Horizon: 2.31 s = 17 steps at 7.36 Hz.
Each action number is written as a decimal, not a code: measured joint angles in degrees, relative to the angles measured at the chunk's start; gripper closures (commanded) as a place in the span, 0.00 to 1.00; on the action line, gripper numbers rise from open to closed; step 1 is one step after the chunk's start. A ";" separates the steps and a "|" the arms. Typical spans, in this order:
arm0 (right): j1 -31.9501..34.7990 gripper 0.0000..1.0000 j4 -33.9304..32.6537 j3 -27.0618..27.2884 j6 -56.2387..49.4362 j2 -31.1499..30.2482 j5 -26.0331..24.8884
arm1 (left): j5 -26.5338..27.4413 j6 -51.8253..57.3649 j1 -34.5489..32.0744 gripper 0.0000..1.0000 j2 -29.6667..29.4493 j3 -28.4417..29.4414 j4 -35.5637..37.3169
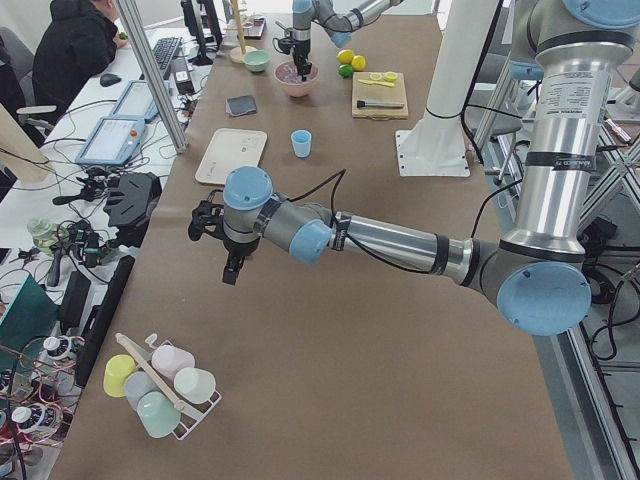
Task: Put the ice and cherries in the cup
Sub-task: 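Lower the right gripper into the ice and grasp another cube, then carry the ice cube with the right gripper to the blue cup and drop it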
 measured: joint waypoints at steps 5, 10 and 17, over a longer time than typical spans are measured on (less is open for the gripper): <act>0.63 1.00 -8.16 2.70 4.35 9.37 0.68 | 0.00 -0.10 0.00 0.02 0.14 -0.09 -0.39; -14.24 1.00 -12.49 -18.94 34.31 43.97 -12.80 | 0.08 0.14 0.06 0.02 -0.08 2.73 -2.63; -18.36 1.00 -11.35 -9.07 36.84 36.28 -15.14 | -0.13 -0.25 0.01 0.02 0.05 3.53 -4.92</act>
